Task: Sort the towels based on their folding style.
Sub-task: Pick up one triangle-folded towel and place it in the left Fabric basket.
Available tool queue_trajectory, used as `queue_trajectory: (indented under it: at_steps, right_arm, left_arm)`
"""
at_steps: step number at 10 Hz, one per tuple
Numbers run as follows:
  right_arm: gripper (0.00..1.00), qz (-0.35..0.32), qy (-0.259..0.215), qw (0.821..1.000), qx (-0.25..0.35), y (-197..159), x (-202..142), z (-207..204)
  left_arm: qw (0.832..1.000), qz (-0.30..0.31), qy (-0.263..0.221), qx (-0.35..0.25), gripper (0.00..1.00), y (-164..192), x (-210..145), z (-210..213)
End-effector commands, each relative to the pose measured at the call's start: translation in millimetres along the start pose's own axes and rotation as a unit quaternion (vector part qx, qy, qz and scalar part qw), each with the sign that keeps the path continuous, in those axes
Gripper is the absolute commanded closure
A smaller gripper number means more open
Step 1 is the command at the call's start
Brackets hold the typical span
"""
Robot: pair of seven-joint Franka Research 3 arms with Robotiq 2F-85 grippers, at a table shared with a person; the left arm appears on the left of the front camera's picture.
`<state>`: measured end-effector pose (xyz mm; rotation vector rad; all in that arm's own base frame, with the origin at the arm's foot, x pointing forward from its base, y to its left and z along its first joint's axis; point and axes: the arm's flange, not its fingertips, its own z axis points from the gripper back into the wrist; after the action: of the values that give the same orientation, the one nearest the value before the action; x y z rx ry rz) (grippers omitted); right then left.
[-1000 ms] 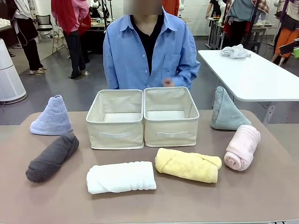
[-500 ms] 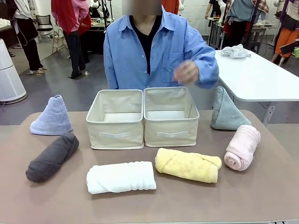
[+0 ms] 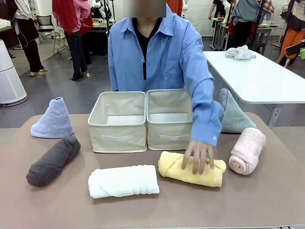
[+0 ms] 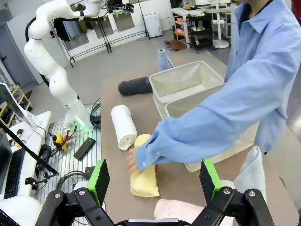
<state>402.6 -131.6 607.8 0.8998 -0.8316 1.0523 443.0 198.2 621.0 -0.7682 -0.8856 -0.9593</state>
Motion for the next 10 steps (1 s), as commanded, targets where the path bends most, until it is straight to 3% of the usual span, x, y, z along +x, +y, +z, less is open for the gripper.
queue_trajectory:
  at_steps: [1, 10]
  right_arm:
    - [0.00, 0.002, -0.002, 1.000, 0.001, -0.6, 0.4, -0.8]
    - [0.00, 0.002, -0.002, 1.000, 0.001, -0.6, 0.4, -0.8]
  left_arm:
    - [1.000, -0.002, -0.007, -0.004, 0.00, 0.5, 1.9, 3.5]
    - [1.000, 0.000, 0.000, 0.000, 0.00, 0.0, 0.0, 0.0]
